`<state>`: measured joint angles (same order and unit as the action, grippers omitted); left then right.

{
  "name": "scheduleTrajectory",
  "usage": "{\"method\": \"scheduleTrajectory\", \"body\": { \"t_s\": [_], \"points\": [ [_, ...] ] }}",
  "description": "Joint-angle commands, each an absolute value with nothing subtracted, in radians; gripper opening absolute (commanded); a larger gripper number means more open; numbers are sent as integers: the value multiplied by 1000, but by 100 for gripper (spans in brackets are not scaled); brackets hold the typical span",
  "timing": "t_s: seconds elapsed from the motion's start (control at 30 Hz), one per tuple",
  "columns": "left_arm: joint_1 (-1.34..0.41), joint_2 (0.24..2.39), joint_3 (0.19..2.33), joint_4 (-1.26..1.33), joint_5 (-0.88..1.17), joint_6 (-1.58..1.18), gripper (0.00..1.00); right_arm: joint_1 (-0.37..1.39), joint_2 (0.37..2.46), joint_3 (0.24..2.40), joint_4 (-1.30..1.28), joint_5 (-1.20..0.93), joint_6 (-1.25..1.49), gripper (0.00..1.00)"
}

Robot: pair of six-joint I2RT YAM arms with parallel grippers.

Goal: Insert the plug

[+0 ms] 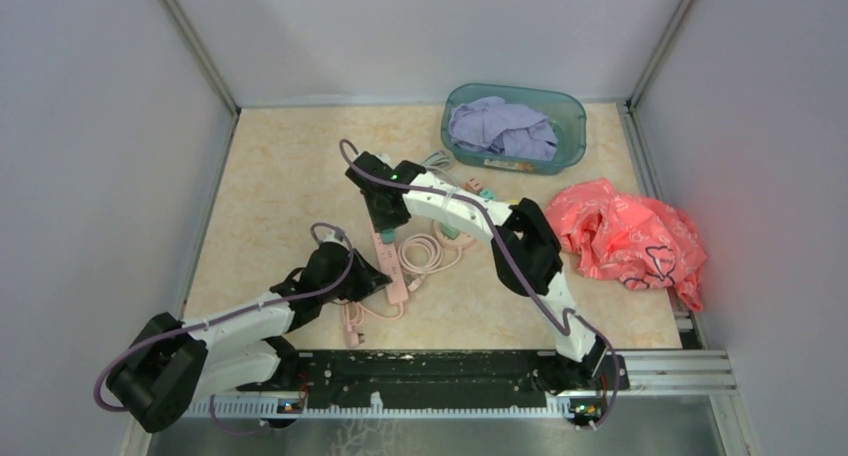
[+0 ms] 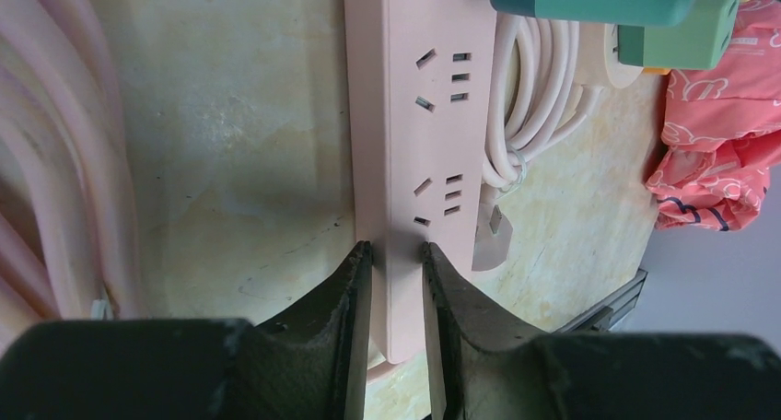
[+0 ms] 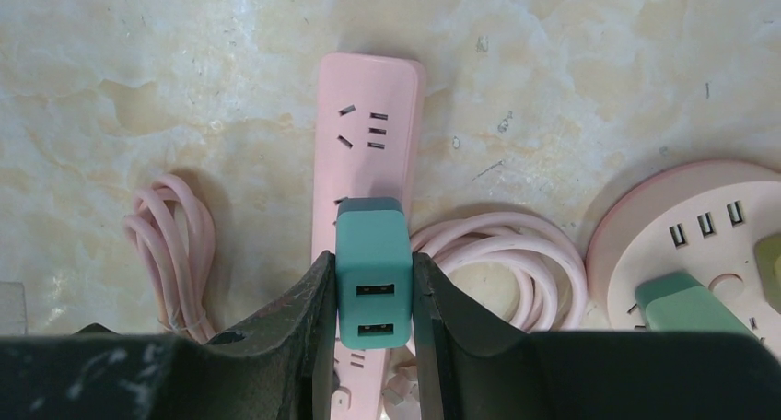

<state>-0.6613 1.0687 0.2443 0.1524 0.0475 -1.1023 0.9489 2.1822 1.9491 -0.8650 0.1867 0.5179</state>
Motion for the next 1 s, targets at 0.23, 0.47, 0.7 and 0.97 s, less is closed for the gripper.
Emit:
{"method": "scheduleTrajectory", "body": {
  "t_s": [0.23, 0.47, 0.7, 0.97],
  "points": [
    [-707, 1103, 225, 231, 71, -1160, 34, 979, 2344, 2060, -1048, 326, 493, 0],
    [-707, 1121, 211, 250, 65, -1169, 36, 1016, 2373, 2007, -1048, 386, 466, 0],
    [-707, 1166, 204, 282, 76, -1173, 36, 1033, 2402, 1915, -1020, 380, 465, 0],
    [-707, 1168, 201, 282, 70, -1171, 36, 1034, 2424, 1796, -1014, 454, 455, 0]
  ]
}}
